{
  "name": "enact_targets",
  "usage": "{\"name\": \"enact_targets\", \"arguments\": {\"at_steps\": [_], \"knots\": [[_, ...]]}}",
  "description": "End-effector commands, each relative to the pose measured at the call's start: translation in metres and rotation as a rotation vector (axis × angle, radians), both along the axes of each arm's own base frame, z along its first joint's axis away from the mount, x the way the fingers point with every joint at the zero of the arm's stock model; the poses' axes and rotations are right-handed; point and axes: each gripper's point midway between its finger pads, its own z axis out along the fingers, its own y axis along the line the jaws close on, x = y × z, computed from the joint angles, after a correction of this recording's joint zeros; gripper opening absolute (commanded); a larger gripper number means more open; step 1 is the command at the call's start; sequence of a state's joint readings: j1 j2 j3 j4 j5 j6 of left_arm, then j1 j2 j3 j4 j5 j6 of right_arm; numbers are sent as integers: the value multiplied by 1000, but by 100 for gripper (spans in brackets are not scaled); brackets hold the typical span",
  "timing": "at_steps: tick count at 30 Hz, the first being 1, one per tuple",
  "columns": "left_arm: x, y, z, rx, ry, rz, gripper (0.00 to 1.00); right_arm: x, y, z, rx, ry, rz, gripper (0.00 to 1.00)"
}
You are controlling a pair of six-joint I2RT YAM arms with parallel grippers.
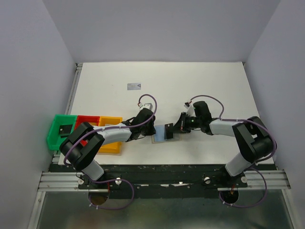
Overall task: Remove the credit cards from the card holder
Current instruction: Remove the credit card from the card holder, then place the credit card at the center of the board.
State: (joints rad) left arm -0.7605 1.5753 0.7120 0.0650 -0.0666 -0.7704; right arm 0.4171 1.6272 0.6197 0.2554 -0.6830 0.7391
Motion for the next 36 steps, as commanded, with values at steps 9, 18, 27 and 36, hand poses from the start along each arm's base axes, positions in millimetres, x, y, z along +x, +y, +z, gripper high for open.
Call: {"name": "enact_targets", "arguments": {"at_steps": [9, 18, 27, 36], "knots": [[-4, 6, 19, -3, -56, -40, 4, -1, -46, 5, -204, -57, -107, 0], [9, -15, 95, -118, -197, -110, 73, -4, -64, 78, -261, -312, -64, 0], [-23, -15, 204, -452, -467, -304, 92, -48, -29, 154, -45, -493, 242, 0], [-96, -19, 258, -679, -555, -744, 77, -96, -5, 193, 71, -518, 506, 0]]}}
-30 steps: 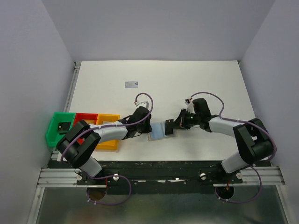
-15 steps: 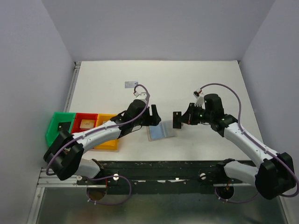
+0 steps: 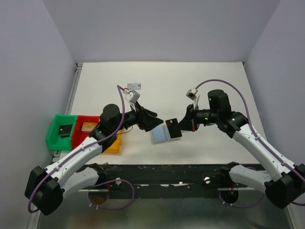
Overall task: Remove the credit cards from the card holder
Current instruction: Place the credit card at the center of the board.
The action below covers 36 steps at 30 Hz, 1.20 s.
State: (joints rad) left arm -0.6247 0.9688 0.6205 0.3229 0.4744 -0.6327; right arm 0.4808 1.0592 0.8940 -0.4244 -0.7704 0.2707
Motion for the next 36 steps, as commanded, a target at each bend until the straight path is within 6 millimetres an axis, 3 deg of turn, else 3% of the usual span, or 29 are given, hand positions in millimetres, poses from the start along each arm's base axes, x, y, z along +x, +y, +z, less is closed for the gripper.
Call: {"name": "enact_targets", "arguments": {"at_steps": [1, 8, 16, 23, 32, 36], "knots": [[-54, -12, 24, -53, -95, -336, 76, -36, 9, 23, 21, 9, 199, 0], [-73, -14, 32, -86, -132, -468, 70, -61, 19, 37, 27, 20, 326, 0], [-84, -15, 37, -119, -137, -549, 59, -67, 18, 41, 44, 21, 352, 0], [-88, -18, 32, -126, -102, -600, 57, -70, 22, 46, 51, 19, 376, 0], [-96, -23, 27, -118, -82, -652, 35, -70, 25, 49, 37, 9, 389, 0], [-99, -25, 26, -115, -80, -670, 8, -70, 24, 50, 37, 6, 390, 0]]}}
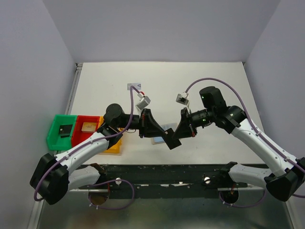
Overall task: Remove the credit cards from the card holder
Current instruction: Place the credit card at the center of the board.
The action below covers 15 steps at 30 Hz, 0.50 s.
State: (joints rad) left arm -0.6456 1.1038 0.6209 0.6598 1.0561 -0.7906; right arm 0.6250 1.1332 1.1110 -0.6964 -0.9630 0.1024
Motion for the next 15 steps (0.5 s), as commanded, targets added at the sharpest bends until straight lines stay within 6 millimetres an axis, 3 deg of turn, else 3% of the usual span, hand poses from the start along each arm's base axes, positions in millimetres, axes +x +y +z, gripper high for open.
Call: {"name": "enact_targets", "arguments": {"at_steps": [1, 2, 3, 4, 5, 7, 11, 14, 15], "knots": [[-9, -1, 7, -22, -51, -56, 0, -4, 1, 10, 14, -15, 25, 0], [-8, -1, 7, -21, -48, -48, 0, -1, 1, 9, 6, -20, 8, 0], [-6, -2, 7, -23, -53, -34, 0, 2, 0, 10, -4, -33, -16, 7], [1, -2, 5, -16, -51, 11, 0, 7, -1, 10, -19, -52, -48, 24], [12, -3, 3, 2, -44, 70, 0, 15, -3, 11, -37, -80, -98, 35], [45, 2, -3, 36, -8, 237, 0, 34, -14, 13, -85, -145, -251, 49], [132, 31, -16, 43, 201, 593, 0, 72, -45, 17, -134, -288, -550, 57], [196, 53, -32, 58, 313, 847, 0, 90, -63, 5, -169, -327, -704, 57], [215, 56, -45, 82, 355, 900, 0, 93, -65, 0, -168, -317, -739, 57]]}}
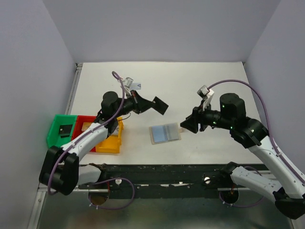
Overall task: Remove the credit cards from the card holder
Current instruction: Place the credit card at the center of the board.
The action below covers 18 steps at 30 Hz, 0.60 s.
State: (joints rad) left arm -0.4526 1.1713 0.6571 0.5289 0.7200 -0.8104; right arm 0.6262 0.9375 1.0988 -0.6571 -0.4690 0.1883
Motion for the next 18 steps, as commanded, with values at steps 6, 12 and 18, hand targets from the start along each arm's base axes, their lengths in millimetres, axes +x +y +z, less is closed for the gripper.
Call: {"name": "enact_targets", "arguments": {"at_steps": [6, 12, 18], "knots": [[188, 26, -57, 62, 289, 547, 0, 39, -22, -46, 50, -9, -336, 57], [263, 22, -111, 127, 434, 666, 0, 34, -8, -63, 51, 63, -274, 57], [297, 28, -148, 132, 497, 735, 0, 35, -2, -58, 46, 79, -247, 56]]}}
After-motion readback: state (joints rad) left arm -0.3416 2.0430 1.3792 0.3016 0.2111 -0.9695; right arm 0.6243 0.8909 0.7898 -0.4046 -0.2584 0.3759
